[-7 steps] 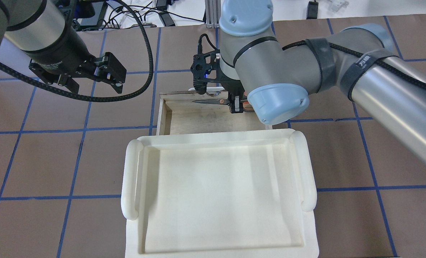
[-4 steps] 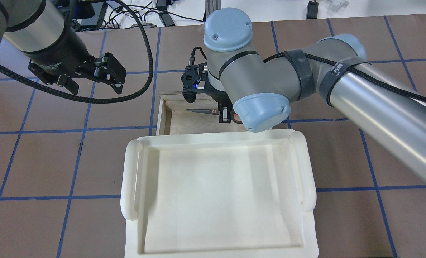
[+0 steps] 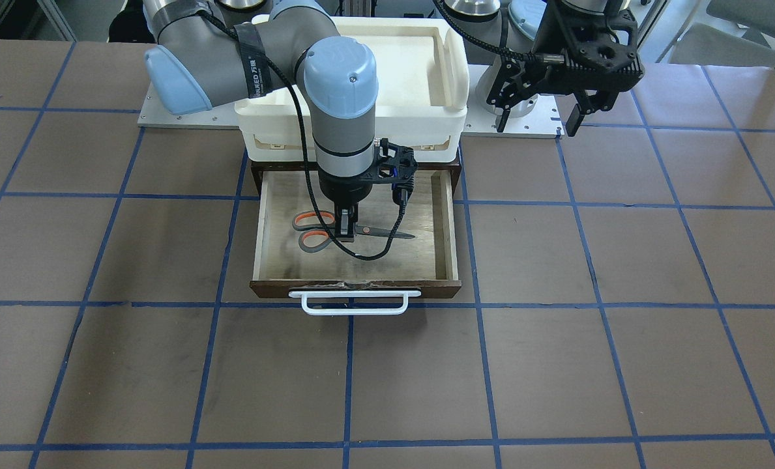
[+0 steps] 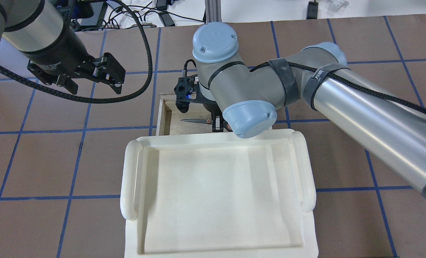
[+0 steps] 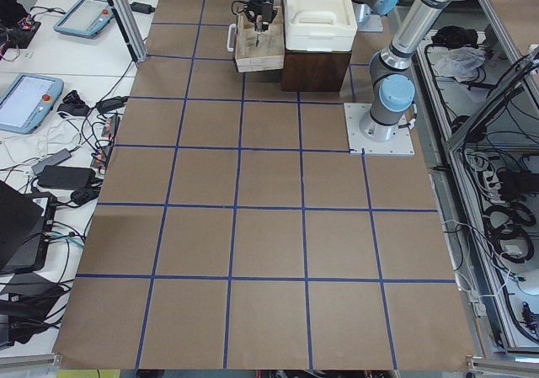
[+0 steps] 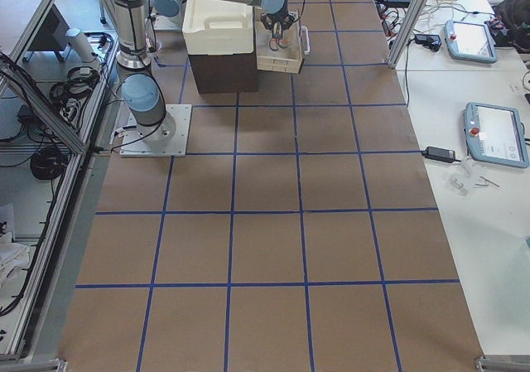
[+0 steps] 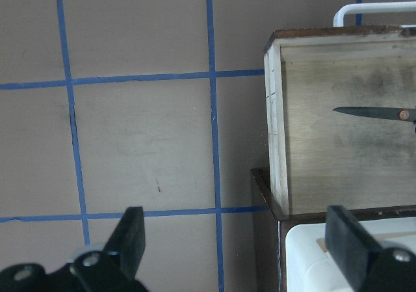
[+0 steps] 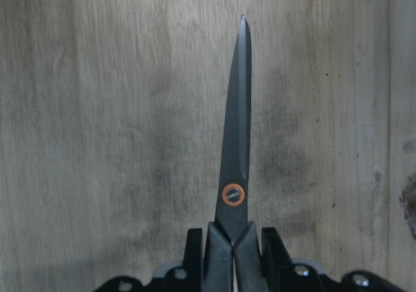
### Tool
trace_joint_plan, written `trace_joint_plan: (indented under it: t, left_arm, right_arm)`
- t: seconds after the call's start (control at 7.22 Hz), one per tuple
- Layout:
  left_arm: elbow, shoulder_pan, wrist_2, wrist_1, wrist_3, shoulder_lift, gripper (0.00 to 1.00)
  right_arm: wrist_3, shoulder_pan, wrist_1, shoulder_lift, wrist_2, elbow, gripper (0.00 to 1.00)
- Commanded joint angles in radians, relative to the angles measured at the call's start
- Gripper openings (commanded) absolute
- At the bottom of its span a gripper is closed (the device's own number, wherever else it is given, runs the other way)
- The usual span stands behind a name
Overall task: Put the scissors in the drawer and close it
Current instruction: 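Lower the scissors into the drawer and open the right gripper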
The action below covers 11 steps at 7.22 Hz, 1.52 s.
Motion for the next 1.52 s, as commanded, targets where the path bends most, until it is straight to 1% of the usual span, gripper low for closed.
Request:
trace_joint_plan:
  t: [0.0, 0.14, 0.42, 0.55, 0.69, 0.83, 0.97, 1.11, 1.25, 1.39]
  left_arm:
    - [0.0, 0.001, 0.002, -0.004, 0.0, 0.004, 1.0]
    - [0.0, 0.001, 0.0, -0.001, 0.0, 0.001, 1.0]
    - [0.0, -0.002, 0.0, -0.003, -0.003, 0.004, 1.0]
    - [0.0, -0.002, 0.0, -0.004, -0.002, 0.004, 1.0]
    - [0.0, -0.004, 0.0, -0.003, -0.002, 0.004, 1.0]
    - [0.0, -0.004, 0.0, -0.004, -0.002, 0.004, 1.0]
    - [0.0, -0.004, 0.0, -0.004, -0.002, 0.004, 1.0]
    - [-0.002, -0.004, 0.0, -0.004, -0.002, 0.004, 1.0]
    - [-0.002, -0.004, 0.0, -0.004, -0.002, 0.004, 1.0]
    - [-0.002, -0.004, 0.0, -0.004, -0.002, 0.004, 1.0]
  right_arm:
    - [0.019, 0.005, -0.001, 0.019, 0.002, 0.007, 0.07]
    - [0.072, 0.012, 0.0, 0.022, 0.002, 0.016, 0.11]
    - [0.07, 0.018, -0.026, 0.035, -0.001, 0.032, 0.18]
    - [0.073, 0.018, -0.031, 0.039, -0.001, 0.032, 0.44]
    - [0.086, 0.02, -0.032, 0.044, 0.001, 0.032, 0.58]
    - [0.077, 0.02, -0.034, 0.044, -0.001, 0.03, 0.87]
    - [0.082, 0.02, -0.031, 0.039, -0.001, 0.017, 0.94]
    - [0.083, 0.018, -0.02, 0.029, -0.001, -0.006, 0.99]
    - [0.082, 0.012, 0.056, 0.01, 0.013, -0.063, 1.0]
    - [0.074, -0.009, 0.178, -0.005, 0.014, -0.133, 1.0]
